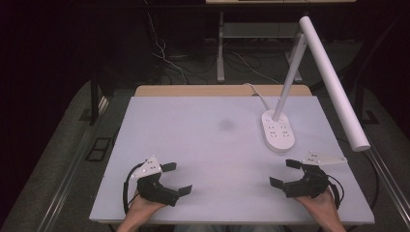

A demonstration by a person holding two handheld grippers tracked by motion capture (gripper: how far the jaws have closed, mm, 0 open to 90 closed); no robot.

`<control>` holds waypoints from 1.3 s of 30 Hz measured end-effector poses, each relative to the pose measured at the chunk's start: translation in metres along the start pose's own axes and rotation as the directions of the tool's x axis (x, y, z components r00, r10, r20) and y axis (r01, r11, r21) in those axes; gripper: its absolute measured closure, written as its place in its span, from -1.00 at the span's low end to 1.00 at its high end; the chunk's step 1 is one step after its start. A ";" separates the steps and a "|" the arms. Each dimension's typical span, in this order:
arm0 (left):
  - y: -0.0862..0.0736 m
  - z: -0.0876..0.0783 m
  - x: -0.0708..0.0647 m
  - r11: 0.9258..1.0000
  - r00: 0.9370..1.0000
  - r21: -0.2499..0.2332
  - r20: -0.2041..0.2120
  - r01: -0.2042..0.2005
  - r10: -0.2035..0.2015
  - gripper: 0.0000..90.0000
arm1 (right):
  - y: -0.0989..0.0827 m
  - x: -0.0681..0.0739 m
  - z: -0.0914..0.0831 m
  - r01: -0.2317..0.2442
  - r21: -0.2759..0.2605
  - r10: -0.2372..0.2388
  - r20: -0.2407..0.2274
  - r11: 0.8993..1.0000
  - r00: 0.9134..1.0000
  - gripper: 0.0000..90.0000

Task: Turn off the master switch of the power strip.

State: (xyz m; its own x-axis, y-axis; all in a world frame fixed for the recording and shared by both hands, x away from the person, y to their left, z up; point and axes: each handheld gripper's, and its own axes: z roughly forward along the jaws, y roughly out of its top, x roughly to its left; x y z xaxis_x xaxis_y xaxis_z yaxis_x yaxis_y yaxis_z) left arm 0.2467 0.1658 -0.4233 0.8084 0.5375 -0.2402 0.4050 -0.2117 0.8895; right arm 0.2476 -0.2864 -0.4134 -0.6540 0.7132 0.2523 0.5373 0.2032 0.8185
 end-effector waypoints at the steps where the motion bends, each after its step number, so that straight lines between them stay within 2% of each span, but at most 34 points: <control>1: 0.000 0.000 0.000 1.000 1.000 0.000 0.001 -0.001 0.001 -1.00 | 0.000 0.000 0.000 0.001 0.003 -0.001 -0.002 1.000 1.000 -1.00; 23: -0.001 0.005 0.002 1.000 1.000 0.030 0.019 -0.010 0.009 -1.00 | 0.000 -0.002 0.000 -0.001 0.029 0.001 0.000 1.000 1.000 -1.00; 29: -0.001 0.008 0.003 0.998 1.000 0.052 0.016 -0.018 0.018 -1.00 | 0.004 0.001 -0.002 0.004 0.039 -0.004 0.013 0.999 1.000 -1.00; 39: -0.001 0.006 0.003 0.999 1.000 0.043 0.009 -0.016 0.015 -1.00 | 0.016 0.002 0.002 0.016 0.075 -0.017 0.013 0.997 1.000 -1.00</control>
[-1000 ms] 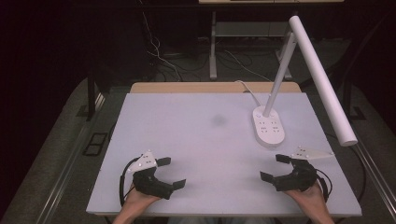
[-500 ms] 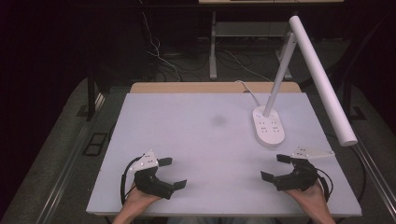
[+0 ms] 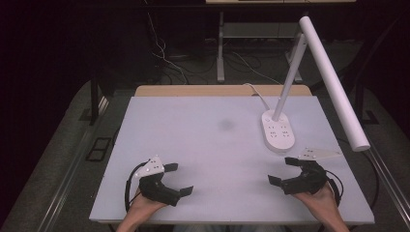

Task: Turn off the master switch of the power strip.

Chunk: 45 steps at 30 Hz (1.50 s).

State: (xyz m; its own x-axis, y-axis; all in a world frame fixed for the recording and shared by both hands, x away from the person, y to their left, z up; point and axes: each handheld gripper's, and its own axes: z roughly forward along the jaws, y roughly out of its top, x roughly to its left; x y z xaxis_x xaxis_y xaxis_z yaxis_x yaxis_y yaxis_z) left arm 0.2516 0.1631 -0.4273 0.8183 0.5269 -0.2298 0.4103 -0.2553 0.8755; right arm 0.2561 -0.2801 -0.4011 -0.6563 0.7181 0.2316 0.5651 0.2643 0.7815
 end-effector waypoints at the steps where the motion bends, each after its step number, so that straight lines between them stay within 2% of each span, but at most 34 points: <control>1: 0.000 0.000 0.000 1.000 1.000 0.001 0.002 0.002 -0.002 -1.00 | 0.003 -0.001 0.001 0.003 0.004 -0.003 0.002 1.000 1.000 -1.00; 22: 0.000 -0.003 0.001 1.000 1.000 -0.006 -0.009 0.002 -0.002 -1.00 | 0.034 -0.011 0.003 0.025 0.023 -0.025 0.002 0.999 1.000 -1.00; 35: -0.001 -0.004 0.001 1.000 1.000 -0.013 -0.014 0.008 -0.008 -1.00 | 0.061 -0.017 0.006 0.064 0.049 -0.065 0.021 0.997 0.998 -1.00; 45: -0.001 -0.006 0.002 1.000 1.000 -0.016 -0.023 0.009 -0.010 -1.00 | 0.075 -0.031 0.013 0.073 0.057 -0.076 0.039 0.996 0.996 -1.00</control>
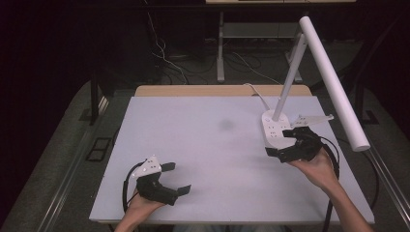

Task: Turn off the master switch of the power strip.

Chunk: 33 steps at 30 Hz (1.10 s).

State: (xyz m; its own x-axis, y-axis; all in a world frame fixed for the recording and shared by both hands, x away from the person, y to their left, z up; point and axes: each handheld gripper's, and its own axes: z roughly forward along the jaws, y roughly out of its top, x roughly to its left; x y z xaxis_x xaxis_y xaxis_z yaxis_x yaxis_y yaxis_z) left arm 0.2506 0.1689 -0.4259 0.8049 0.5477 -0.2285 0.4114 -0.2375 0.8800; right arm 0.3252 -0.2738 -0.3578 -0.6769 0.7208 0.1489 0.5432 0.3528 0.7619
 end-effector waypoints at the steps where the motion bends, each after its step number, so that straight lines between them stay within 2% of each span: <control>1: 0.000 0.000 0.000 1.000 1.000 -0.001 -0.002 0.002 -0.002 -1.00 | 0.001 -0.001 0.000 0.001 -0.001 -0.001 -0.001 1.000 1.000 -1.00; 10: 0.000 -0.001 0.001 1.000 1.000 -0.002 -0.004 0.002 -0.002 -1.00 | 0.017 -0.007 0.005 0.029 0.013 -0.029 0.014 1.000 0.999 -1.00; 22: 0.000 -0.002 0.001 1.000 1.000 -0.006 -0.007 0.004 -0.004 -1.00 | 0.028 -0.017 0.018 0.048 0.033 -0.049 0.030 0.998 0.998 -1.00; 33: 0.000 -0.003 0.001 1.000 1.000 -0.002 -0.008 0.002 -0.002 -1.00 | 0.033 -0.031 0.033 0.032 0.070 -0.035 0.037 0.997 0.999 -1.00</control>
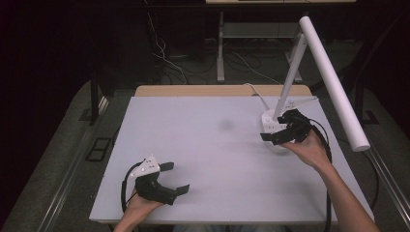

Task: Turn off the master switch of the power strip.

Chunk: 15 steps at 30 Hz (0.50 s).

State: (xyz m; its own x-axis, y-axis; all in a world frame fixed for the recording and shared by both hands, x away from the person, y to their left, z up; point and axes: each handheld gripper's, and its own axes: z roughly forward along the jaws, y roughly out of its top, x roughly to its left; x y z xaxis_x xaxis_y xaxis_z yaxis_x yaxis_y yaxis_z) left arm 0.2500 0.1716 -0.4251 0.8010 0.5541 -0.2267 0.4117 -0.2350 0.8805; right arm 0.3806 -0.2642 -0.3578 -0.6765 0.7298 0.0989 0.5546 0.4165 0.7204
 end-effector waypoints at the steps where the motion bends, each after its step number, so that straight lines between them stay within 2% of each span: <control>1: 0.000 0.000 0.000 1.000 1.000 0.000 -0.001 0.000 0.000 -1.00 | 0.001 -0.001 0.002 -0.003 0.000 0.003 -0.001 1.000 1.000 -1.00; 13: 0.000 -0.001 0.001 1.000 1.000 0.000 -0.001 -0.002 0.002 -1.00 | 0.009 -0.011 0.019 0.004 0.037 -0.005 0.025 0.999 1.000 -1.00; 15: 0.000 -0.001 0.001 1.000 1.000 0.000 -0.001 -0.003 0.003 -1.00 | 0.012 -0.014 0.023 0.015 0.064 -0.018 0.042 0.998 0.999 -0.88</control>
State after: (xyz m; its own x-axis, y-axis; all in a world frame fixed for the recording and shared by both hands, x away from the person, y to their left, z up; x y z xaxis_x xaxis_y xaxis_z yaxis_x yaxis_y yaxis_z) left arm 0.2503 0.1730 -0.4249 0.8016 0.5544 -0.2238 0.4097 -0.2366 0.8810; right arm 0.4078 -0.2570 -0.3668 -0.6655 0.7442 0.0576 0.5741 0.4610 0.6766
